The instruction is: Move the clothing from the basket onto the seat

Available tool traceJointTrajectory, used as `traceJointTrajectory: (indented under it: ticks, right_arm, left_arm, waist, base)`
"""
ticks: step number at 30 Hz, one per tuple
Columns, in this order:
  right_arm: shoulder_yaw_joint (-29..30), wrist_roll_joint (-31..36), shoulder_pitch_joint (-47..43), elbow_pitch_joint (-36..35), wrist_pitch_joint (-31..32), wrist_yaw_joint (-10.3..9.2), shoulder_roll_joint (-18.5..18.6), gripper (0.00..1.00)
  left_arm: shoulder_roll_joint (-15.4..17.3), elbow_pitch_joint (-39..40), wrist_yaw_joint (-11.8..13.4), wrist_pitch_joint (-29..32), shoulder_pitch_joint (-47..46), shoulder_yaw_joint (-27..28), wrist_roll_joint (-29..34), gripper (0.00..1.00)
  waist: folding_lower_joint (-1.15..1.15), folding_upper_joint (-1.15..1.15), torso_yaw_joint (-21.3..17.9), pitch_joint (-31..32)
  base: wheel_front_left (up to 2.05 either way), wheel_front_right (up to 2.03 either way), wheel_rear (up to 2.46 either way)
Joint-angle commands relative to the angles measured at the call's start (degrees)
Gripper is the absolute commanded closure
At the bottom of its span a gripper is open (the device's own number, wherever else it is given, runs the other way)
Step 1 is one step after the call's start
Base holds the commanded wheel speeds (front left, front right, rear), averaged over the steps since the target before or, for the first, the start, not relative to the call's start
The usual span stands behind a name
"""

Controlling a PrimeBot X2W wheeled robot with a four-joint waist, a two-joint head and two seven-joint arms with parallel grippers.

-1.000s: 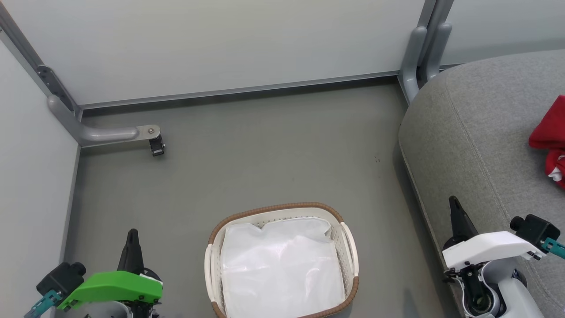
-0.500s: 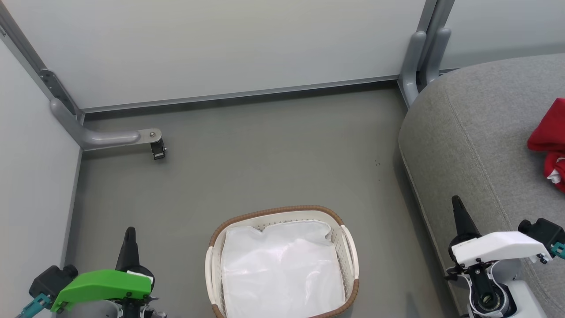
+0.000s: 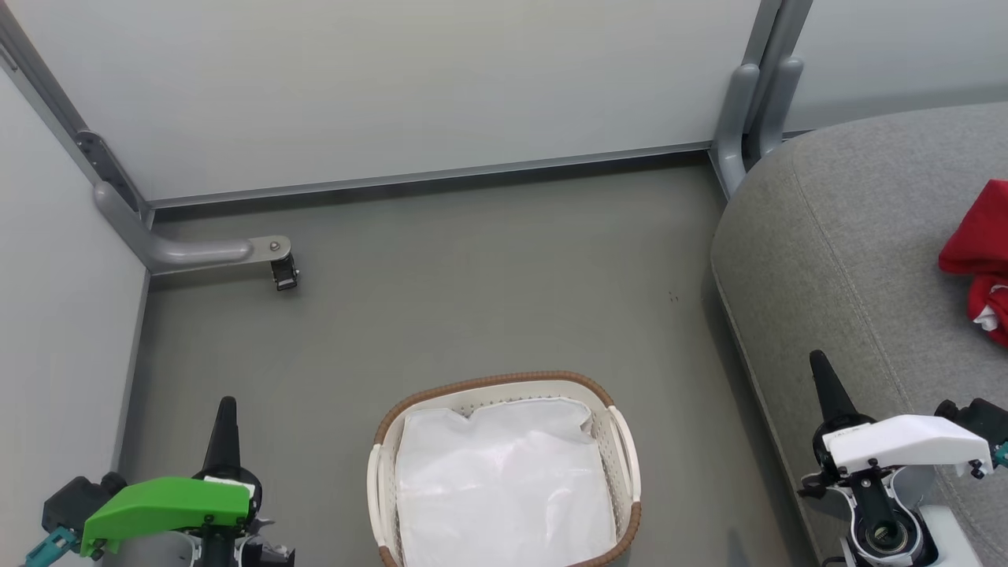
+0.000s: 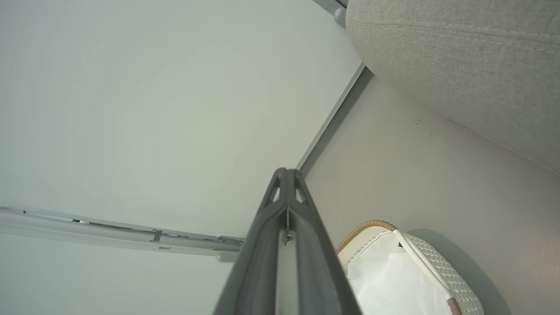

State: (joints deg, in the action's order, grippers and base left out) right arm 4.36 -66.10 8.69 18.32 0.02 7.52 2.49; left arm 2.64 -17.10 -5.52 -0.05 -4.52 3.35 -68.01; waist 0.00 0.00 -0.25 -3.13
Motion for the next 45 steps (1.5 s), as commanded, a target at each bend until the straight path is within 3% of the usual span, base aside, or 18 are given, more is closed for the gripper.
traceJointTrajectory:
  ticks: [1, 45]
  right_arm:
    - [0.25, -1.60, -0.49, -0.84, 0.35, -0.03, 0.35, 1.00]
    - [1.98, -22.52, -2.38, -3.96, 5.70, -0.04, 0.52, 1.00]
  left_arm:
    - [0.26, 0.62, -0.32, 0.36, -1.49, 0.29, -1.53, 1.00]
    - [0.37, 2.85, -1.85, 5.73, -2.05, 2.92, -20.94, 1.00]
  waist:
    - [0.00, 0.00, 0.01, 0.08]
    - [0.00, 0.00, 0.20, 2.39]
  base:
    - [0.00, 0.00, 0.00]
    - [0.00, 0.00, 0.00]
